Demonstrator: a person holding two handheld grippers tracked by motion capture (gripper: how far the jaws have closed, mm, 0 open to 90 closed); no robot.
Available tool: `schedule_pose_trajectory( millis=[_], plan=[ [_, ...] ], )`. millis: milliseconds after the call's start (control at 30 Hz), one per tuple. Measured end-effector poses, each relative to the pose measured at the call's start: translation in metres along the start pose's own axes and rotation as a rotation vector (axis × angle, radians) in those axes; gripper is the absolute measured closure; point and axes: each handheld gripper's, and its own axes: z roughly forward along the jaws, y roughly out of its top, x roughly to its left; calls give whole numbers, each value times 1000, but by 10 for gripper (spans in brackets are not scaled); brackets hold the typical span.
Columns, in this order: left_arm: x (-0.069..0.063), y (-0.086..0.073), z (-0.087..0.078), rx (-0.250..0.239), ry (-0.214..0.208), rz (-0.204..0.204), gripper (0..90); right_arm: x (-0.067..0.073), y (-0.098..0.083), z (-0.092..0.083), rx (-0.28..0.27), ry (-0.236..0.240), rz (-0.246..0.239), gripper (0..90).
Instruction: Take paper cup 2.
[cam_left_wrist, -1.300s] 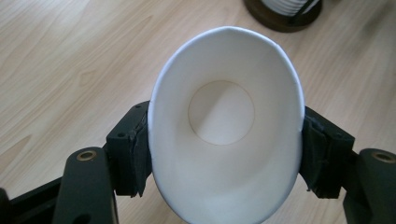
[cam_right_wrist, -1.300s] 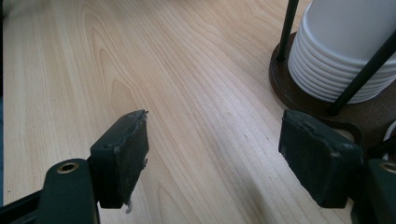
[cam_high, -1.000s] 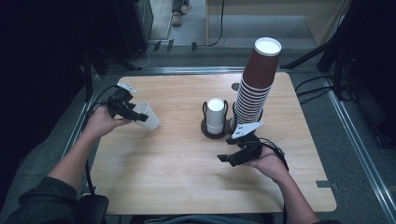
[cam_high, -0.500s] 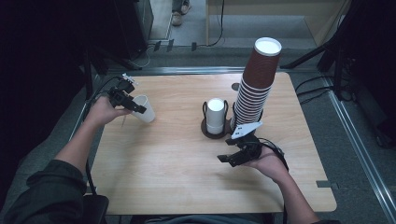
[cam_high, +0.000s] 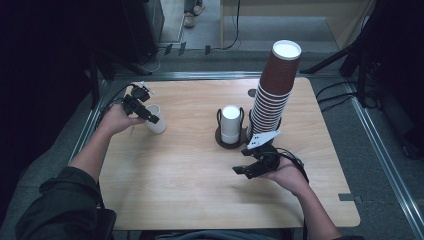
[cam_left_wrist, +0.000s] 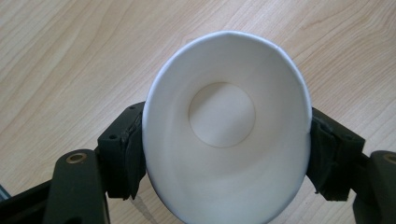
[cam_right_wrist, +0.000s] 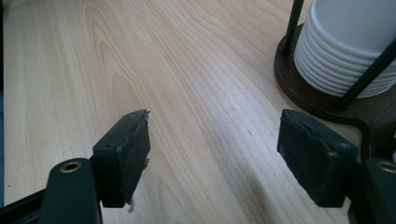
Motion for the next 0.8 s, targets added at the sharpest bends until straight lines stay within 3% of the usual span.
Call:
schedule_pose_trajectory(
  millis=[233, 367, 500, 733, 800],
  plan=[
    [-2, 3, 4, 8, 5, 6, 190, -1, 0, 0, -4, 2, 0, 256],
    [0, 4, 4, 9, -32, -23, 153, -1, 0, 0, -4, 4, 3, 256],
    [-1, 4, 2, -8, -20, -17, 108, -1, 0, -1, -5, 4, 5, 256],
    [-3, 5, -1, -33, -36, -15, 75, -1, 0, 0, 0, 7, 1, 257],
    [-3, 5, -3, -44, -21, -12, 53, -1, 0, 0, -1, 8, 2, 257]
  ],
)
